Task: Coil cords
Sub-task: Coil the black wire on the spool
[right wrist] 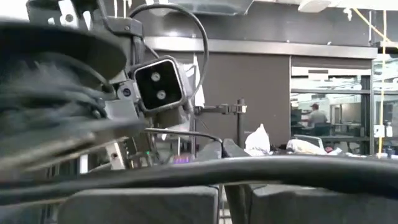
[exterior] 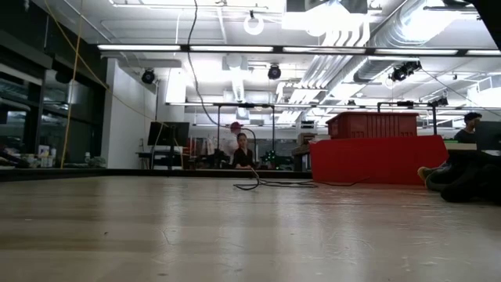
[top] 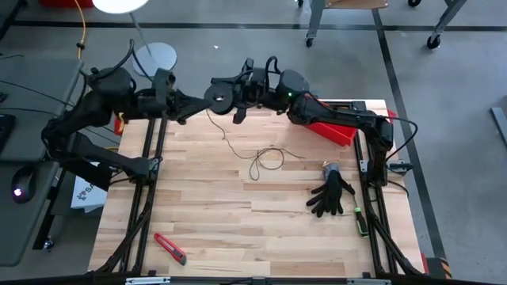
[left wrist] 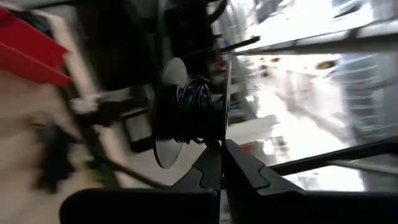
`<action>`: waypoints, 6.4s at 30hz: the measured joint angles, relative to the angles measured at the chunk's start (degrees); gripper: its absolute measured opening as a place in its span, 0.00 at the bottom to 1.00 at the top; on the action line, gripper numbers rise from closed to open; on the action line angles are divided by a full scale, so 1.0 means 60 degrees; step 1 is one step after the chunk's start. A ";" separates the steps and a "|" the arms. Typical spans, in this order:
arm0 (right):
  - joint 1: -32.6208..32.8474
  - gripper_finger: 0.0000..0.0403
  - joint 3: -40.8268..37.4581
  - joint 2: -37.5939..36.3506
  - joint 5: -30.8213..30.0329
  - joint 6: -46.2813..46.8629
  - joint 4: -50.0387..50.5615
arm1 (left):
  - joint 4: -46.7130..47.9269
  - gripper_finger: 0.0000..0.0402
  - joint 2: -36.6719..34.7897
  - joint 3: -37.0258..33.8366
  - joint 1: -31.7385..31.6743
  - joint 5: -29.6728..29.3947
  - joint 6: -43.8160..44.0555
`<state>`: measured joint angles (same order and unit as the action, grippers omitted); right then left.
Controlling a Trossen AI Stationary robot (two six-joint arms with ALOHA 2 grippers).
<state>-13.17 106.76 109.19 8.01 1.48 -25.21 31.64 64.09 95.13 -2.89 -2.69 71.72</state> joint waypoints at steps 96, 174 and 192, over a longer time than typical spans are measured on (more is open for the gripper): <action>0.0386 0.17 0.0007 -0.0874 -0.3271 0.0854 0.4104 | 0.0294 0.00 0.1334 0.2499 -0.0886 -0.2396 -0.9846; 0.2266 0.00 0.0007 -0.0368 -0.1604 -0.1104 0.1176 | -0.0747 0.00 0.2321 0.2495 -0.2373 0.0104 -0.2375; 0.2257 0.08 0.0011 -0.0368 -0.1726 -0.0426 0.2103 | -0.1049 0.00 0.2317 0.2495 -0.3018 0.0072 -0.3990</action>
<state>0.37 106.83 106.98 -2.35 -1.08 -12.59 25.35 78.00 110.10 -21.00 -2.26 47.78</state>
